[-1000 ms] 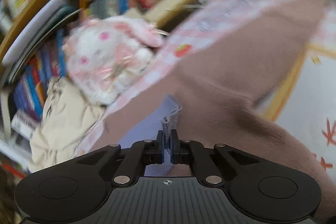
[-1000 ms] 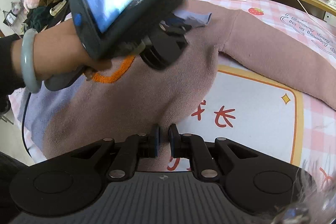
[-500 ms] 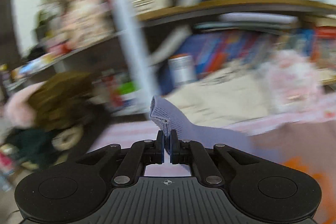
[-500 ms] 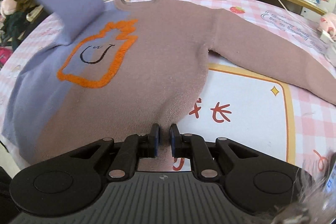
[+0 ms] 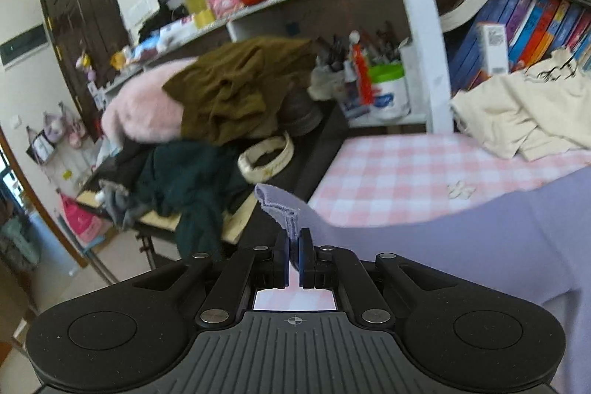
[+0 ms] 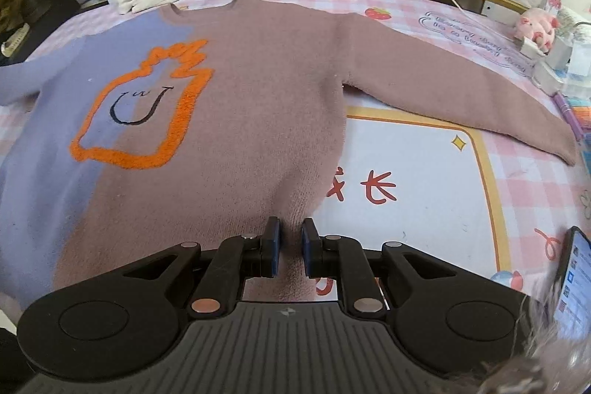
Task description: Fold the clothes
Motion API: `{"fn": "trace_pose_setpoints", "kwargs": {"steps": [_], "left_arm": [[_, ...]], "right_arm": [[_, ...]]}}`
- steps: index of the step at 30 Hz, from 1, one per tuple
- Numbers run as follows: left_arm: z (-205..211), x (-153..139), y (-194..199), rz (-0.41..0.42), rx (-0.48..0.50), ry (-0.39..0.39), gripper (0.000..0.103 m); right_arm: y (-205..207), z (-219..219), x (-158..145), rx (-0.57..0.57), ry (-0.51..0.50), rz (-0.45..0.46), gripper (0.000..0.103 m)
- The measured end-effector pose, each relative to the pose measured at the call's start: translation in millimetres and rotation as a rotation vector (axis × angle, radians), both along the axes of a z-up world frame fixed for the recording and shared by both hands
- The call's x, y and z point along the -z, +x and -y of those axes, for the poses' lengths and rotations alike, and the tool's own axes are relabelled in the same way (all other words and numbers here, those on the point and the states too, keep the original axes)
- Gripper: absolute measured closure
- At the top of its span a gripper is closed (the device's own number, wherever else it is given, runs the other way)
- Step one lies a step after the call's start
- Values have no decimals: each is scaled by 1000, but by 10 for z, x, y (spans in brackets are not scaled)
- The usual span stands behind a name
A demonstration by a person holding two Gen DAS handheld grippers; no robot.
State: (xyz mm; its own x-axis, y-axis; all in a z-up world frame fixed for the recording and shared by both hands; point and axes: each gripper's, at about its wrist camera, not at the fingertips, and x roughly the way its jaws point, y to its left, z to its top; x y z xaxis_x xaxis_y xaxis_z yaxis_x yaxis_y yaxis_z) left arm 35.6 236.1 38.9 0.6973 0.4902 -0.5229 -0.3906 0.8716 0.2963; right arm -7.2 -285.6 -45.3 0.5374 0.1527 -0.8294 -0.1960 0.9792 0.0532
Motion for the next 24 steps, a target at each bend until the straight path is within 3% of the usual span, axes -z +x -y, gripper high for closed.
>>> {"fn": "trace_pose_setpoints", "kwargs": {"steps": [1,6,10,14,18,20,24], "left_arm": [[-46,32,-6,-21,-6,-13,90],[-23,130,-187,-72,-23,-17,84],[331,137,-413,-68,168,-118,67],[717,317,-495,-136,388,-352,66],[965,580,-494,-170,418,-521,66],[1024,689,-469,-181,407,-556,66],[1087,790,-356,-175,399,-541,69]], "right_arm": [[-4,-14,1,3,-7,3,89],[-22,-60,4,22,-30,13,89],[-40,-73,4,44,-30,19,89],[-48,-56,-1,69,-11,18,89],[-27,-34,-8,85,9,3,89],[-26,-16,-9,98,24,-2,89],[-45,13,-9,123,45,-5,88]]}}
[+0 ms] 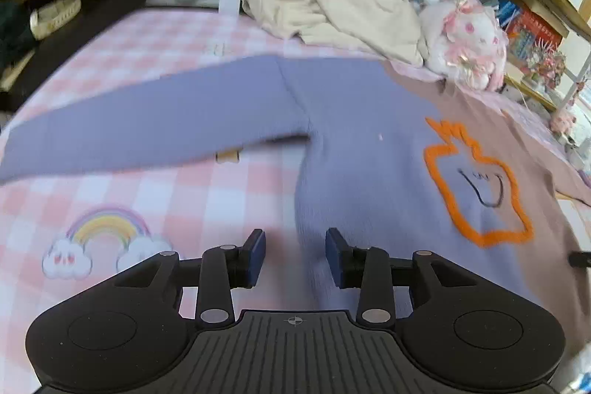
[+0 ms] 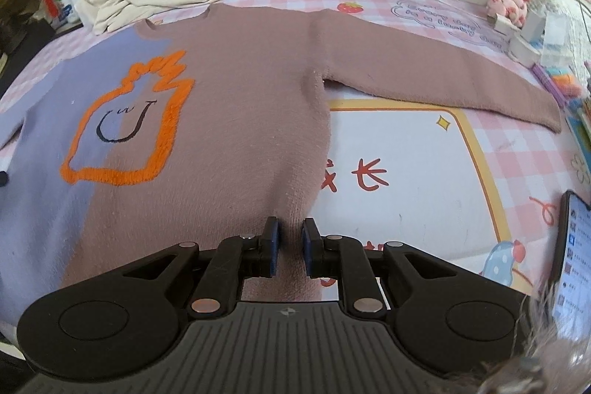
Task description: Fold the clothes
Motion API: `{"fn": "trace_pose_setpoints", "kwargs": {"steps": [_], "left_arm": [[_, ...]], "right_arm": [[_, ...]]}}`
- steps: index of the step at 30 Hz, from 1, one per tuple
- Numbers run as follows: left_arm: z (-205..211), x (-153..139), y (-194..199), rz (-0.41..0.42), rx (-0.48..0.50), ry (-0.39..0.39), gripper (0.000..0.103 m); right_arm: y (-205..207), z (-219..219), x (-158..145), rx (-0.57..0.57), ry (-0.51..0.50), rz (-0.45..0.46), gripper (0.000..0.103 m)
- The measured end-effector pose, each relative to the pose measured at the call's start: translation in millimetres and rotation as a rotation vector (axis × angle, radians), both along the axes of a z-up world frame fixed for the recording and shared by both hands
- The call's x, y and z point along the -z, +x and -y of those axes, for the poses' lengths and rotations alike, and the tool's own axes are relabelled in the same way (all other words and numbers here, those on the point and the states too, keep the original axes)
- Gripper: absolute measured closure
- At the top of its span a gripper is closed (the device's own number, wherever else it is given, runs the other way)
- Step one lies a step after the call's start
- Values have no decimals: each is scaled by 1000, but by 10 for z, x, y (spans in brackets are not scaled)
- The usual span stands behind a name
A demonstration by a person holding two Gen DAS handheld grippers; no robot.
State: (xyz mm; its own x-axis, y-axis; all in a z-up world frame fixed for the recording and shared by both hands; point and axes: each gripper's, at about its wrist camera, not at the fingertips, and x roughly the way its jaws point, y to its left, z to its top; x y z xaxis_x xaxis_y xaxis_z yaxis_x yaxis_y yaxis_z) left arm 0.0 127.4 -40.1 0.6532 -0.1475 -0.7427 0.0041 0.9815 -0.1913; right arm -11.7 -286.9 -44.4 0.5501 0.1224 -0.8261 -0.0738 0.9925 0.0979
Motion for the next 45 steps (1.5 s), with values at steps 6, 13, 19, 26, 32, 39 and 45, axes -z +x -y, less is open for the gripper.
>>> {"fn": "trace_pose_setpoints", "kwargs": {"steps": [6,13,19,26,32,39,45], "left_arm": [[75,14,232,-4,49,19,99],[156,31,569,6,43,53,99],[198,32,568,4,52,70,99],[184,45,479,14,9,37,98],[121,59,318,10,0,-19,93],[63,93,258,10,-59,-106,99],[22,75,235,9,-76,-62,99]], "right_arm": [[-47,-19,0,-3,-15,16,91],[-15,-76,15,10,-22,30,92],[125,-36,27,44,-19,40,92],[127,-94,36,1,-73,59,92],[127,10,35,37,1,34,88],[99,2,49,52,30,52,91],[149,-98,58,14,25,59,92]]}}
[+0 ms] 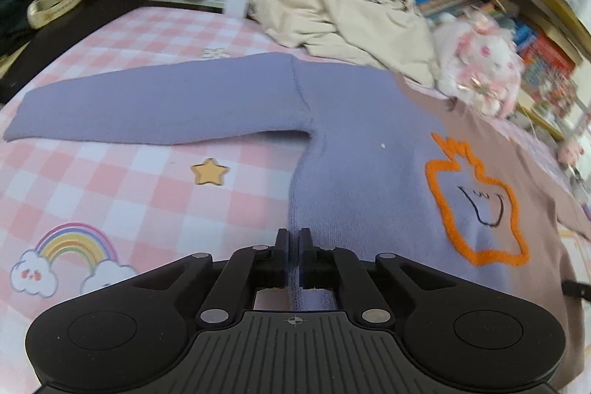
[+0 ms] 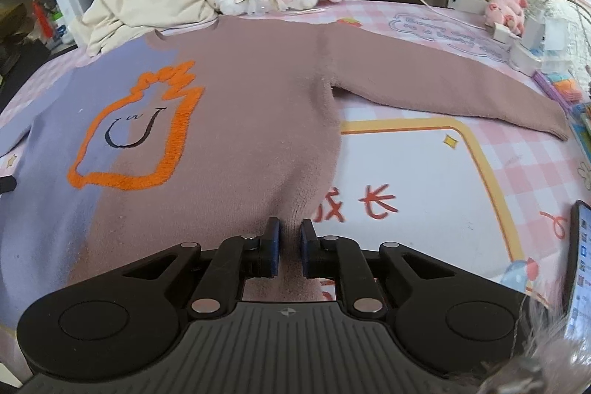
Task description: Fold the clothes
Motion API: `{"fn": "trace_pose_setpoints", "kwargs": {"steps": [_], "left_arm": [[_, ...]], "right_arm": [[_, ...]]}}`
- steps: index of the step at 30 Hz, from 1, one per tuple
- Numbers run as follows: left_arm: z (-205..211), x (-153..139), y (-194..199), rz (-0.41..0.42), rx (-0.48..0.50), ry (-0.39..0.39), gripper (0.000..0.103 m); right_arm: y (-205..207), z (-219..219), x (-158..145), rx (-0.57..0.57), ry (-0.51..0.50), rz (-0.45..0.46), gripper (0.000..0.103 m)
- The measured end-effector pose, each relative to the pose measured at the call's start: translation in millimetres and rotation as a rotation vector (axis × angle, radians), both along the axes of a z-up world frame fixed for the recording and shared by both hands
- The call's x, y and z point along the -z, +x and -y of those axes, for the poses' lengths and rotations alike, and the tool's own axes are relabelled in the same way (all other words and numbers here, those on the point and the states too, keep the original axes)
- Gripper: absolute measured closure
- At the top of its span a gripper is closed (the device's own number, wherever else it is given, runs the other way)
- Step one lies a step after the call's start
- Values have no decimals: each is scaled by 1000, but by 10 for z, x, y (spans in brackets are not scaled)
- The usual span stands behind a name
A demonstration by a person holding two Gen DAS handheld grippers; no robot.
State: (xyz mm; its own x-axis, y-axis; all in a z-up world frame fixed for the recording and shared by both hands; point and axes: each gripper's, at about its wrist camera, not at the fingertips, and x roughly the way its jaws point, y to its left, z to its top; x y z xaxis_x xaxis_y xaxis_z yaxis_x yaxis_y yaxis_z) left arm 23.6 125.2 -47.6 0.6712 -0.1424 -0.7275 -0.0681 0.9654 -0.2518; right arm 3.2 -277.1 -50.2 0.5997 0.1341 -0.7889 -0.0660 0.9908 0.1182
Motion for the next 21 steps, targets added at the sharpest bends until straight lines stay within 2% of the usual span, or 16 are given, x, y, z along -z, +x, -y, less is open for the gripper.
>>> {"fn": "trace_pose_setpoints", "kwargs": {"steps": [5,10,13,17,19,21], "left_arm": [[-41,-6,11,-5,8,15,99],[-37,3,-12,0,10,13,99],[-22,-19,-34,-17,34,20,94],[75,-91,-163,-12,100,79,85],[80,-96,-232,-30,93,80,85],[61,-80,-296,-47,79,46,85]], "right_arm": [[-22,-83,12,-26,-27,17,92],[-30,2,24,9,7,7,91],[-48,36,12,47,38,-15,88],[-125,72,-8,84,84,-43,83],[-190,67,-16,85,84,-49,81],[-257,58,-23,88,75,-52,80]]}}
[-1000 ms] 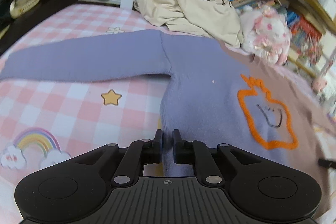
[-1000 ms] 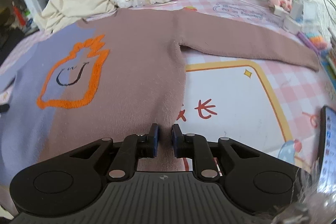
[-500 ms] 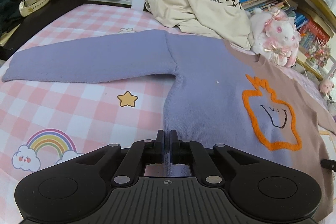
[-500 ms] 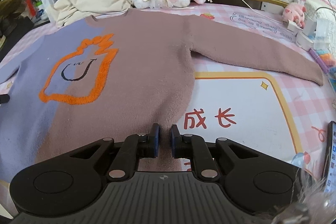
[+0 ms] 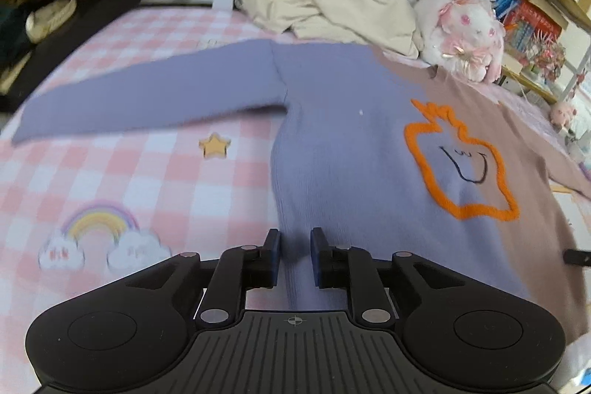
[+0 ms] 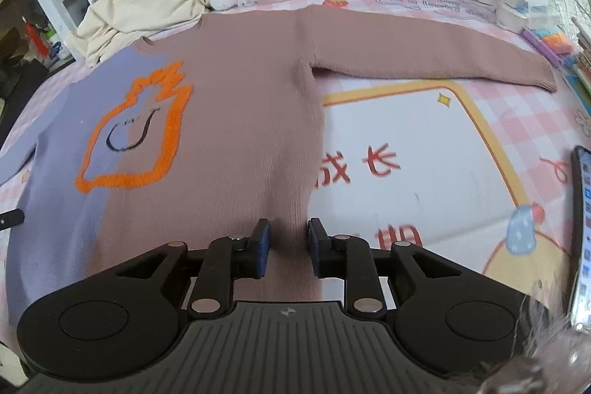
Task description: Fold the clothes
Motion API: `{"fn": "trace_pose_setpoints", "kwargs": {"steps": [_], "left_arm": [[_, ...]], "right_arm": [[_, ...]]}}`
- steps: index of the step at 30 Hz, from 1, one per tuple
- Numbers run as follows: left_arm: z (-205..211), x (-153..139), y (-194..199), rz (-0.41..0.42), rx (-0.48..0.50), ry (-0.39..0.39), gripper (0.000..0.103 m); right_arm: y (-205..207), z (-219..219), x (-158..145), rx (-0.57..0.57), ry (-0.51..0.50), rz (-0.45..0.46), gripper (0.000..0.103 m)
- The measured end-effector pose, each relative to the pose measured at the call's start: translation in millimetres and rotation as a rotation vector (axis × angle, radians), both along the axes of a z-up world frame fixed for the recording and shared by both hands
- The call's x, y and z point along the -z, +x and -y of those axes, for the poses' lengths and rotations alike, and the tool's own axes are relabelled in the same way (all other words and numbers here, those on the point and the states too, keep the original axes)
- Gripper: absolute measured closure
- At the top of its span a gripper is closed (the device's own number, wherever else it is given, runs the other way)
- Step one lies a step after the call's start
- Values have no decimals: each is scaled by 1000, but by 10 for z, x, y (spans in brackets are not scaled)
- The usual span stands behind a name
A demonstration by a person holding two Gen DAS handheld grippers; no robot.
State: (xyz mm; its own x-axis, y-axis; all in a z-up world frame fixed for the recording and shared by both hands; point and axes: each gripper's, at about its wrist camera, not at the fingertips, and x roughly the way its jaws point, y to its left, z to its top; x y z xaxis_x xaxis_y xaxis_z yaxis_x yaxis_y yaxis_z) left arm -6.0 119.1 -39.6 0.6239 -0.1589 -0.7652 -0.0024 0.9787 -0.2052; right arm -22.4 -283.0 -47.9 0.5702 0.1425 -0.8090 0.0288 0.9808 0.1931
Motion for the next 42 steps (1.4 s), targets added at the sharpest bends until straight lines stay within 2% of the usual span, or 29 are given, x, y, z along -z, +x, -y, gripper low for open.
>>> {"fn": "trace_pose_setpoints", "kwargs": {"steps": [3,4,8,11,16,19,21,24,29,30,32,42], "left_arm": [[10,15,-83,-4,-2,-28,86],[20,19,-102,-3,1,-30,89],[77,24,-89,8,31,10,98],[67,30,-49,16,29,8,98],[79,27,-11,17,35,20,98],[50,15,-61,4,34,24,92],[25,8,-117,-6,39,7,92],[-12,12,-217,-9,28,-22,91],[15,15,-290,-19,18,-55,92],[44,10,-295,-19,25,-36,96],[70,4,-302,-15,27,-9,98],[112,22,-362,26,31,45,95]], "right_arm": [[-55,-2,-5,7,-5,-3,80],[-64,-1,-3,9,-5,-2,80],[-56,-61,5,-34,-56,17,87],[-39,-120,13,-56,-92,38,88],[-5,-146,28,-23,-92,38,88],[-41,-107,15,4,-69,21,80],[-104,-60,4,30,-31,11,76],[-227,-34,5,45,-8,8,76],[-341,-89,5,38,-24,16,77],[-348,-114,6,31,-37,19,83],[-356,-150,6,18,-53,25,87],[-382,-144,21,7,-56,43,87]]}}
